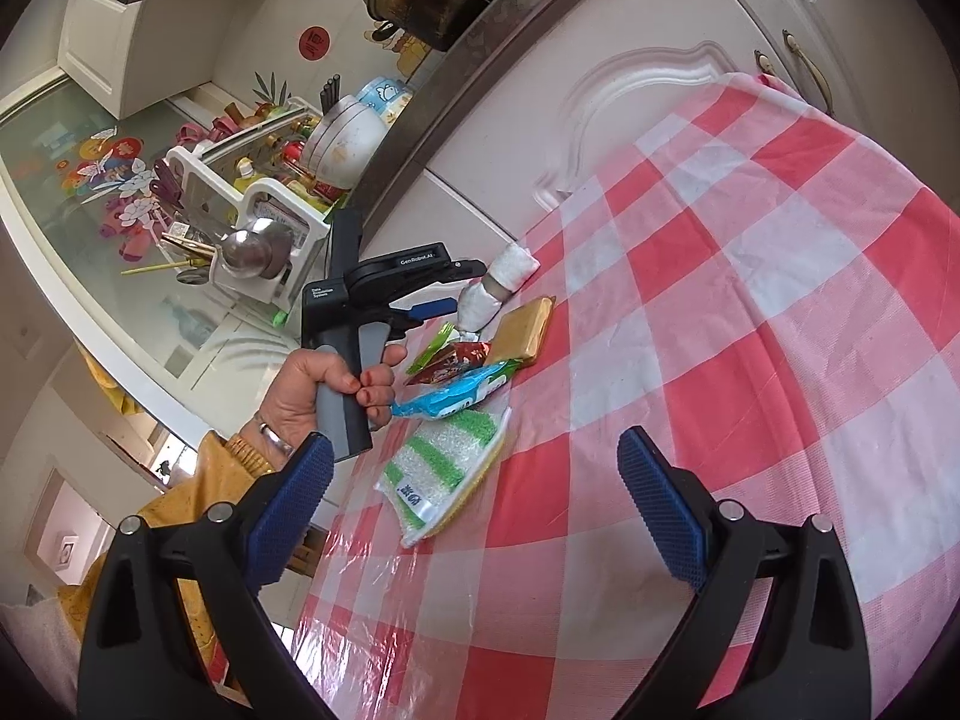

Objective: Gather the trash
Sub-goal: 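Grasp the white cloth bundle with the left gripper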

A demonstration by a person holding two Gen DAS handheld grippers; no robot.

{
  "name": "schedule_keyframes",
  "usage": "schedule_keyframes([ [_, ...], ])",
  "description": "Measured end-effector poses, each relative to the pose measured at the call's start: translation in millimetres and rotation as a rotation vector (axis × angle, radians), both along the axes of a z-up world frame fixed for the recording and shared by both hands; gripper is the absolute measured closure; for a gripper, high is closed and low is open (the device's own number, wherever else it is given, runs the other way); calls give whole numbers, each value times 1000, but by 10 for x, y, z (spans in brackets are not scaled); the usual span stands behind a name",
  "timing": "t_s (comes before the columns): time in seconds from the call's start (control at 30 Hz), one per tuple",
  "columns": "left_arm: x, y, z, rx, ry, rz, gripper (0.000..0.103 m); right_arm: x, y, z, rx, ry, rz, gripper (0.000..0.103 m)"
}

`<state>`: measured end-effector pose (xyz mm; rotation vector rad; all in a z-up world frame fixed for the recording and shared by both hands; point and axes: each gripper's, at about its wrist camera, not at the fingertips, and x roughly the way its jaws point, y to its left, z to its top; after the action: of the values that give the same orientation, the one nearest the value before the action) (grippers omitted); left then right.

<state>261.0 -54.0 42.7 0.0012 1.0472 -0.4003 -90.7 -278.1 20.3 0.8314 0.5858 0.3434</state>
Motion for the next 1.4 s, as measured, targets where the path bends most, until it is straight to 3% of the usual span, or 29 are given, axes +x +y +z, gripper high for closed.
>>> schedule_keyframes([
  [0.2, -112, -68, -36, 8, 63, -33, 38, 10, -51, -39, 36, 23, -9, 7],
  [0.33, -233, -108, -122, -32, 159, -61, 36, 15, -46, -37, 34, 22, -4, 7],
  [0.57, -506, -179, -150, 45, 129, -87, 36, 8, -6, -25, 10, 22, 12, 7],
  [0.67, -584, -149, -146, 52, 125, -85, 43, 4, -20, -29, 11, 21, 6, 7],
  [0.83, -701, -50, -125, 19, 135, -83, 63, 0, -38, -40, 17, 25, 2, 7],
  [0.93, -818, -28, -125, 0, 141, -94, 68, -1, -39, -37, 14, 25, 2, 7],
  [1.2, -1293, -82, -148, -6, 149, -144, 69, -20, -55, -35, 5, 22, -9, 7],
  [1.33, -1501, -102, -149, -40, 201, -188, 69, -30, -60, -38, 5, 21, -13, 7],
  [1.4, -1531, -102, -71, -20, 155, -185, 69, -32, -60, -36, 3, 21, -11, 7],
])
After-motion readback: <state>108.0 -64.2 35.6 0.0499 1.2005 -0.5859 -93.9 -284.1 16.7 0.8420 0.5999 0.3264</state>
